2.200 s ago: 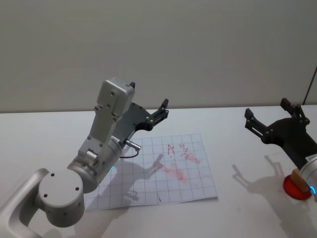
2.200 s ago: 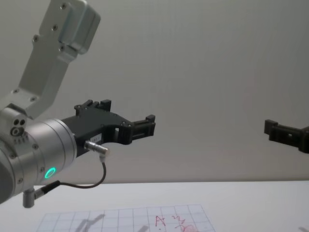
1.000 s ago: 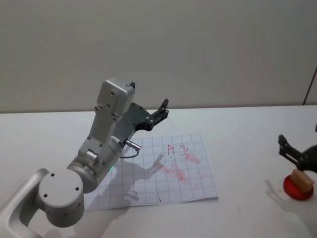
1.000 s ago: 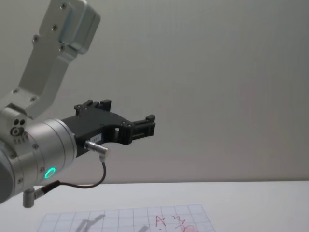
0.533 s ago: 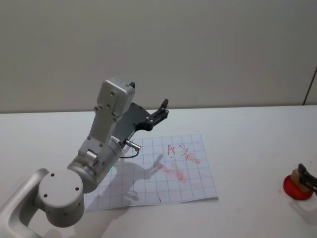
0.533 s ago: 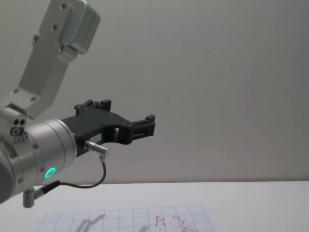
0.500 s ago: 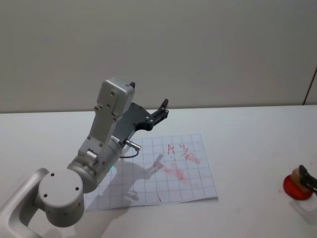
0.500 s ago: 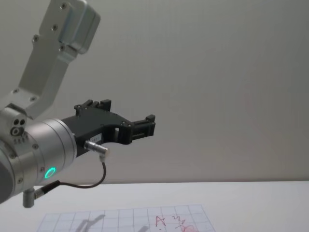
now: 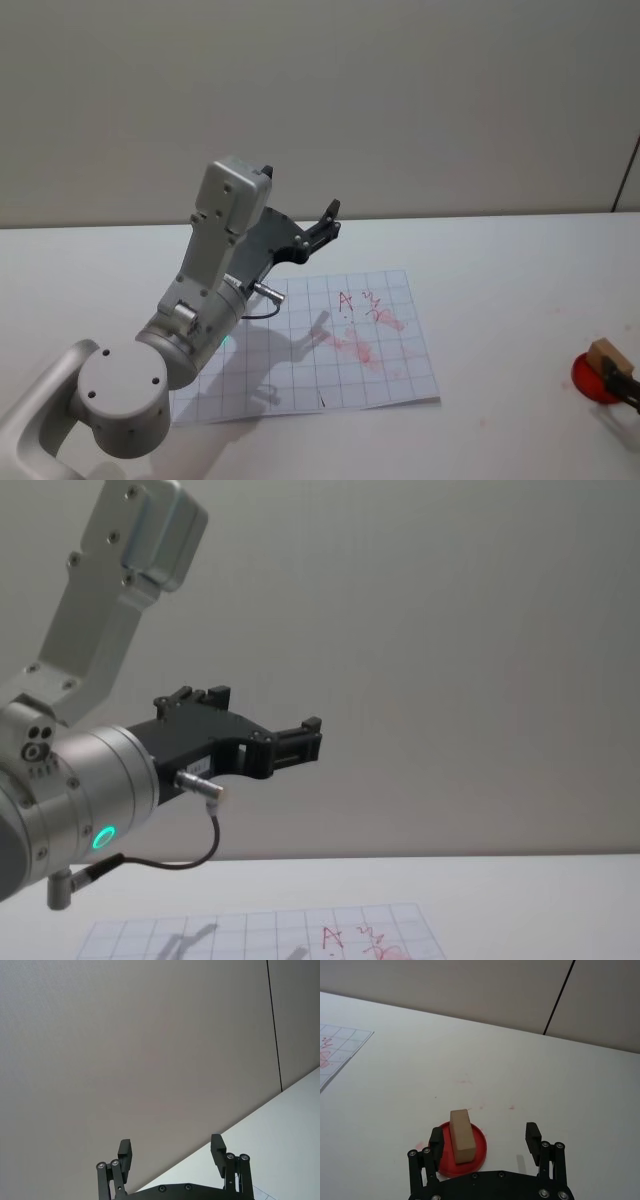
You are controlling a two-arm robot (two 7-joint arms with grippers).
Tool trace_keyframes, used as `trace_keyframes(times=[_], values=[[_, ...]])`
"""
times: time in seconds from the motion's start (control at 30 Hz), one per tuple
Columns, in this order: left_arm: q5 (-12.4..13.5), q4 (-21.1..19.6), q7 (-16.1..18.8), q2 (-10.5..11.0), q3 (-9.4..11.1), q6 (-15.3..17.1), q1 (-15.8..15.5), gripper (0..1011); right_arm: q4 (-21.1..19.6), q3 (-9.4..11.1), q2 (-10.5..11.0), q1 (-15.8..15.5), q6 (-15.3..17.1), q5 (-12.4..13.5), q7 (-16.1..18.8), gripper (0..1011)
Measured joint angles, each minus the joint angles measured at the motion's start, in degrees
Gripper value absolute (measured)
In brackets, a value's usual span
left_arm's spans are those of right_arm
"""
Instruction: Use the one hand to pick up the stamp and affix it onto the A4 paper.
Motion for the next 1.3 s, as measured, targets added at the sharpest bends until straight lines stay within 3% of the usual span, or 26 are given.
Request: trace_keyframes(times=[0.53, 0.8, 1.3], values=[[0.00, 0.00, 0.00, 0.00, 0.00, 0.00, 0.00, 1001, 5.32, -2.00, -2.42, 5.71, 3.79, -3.91, 5.78, 999], [0.00, 0.00, 0.00, 0.00, 0.00, 0.00, 0.00, 1001, 6.77, -2.56, -3.13, 7.22, 4.63, -4.98, 7.23, 831], [0.00, 0.00, 0.00, 0.00, 0.00, 0.00, 0.00, 1001, 7.80, -2.97, -3.67, 8.32, 5.28, -5.74, 8.30, 345]])
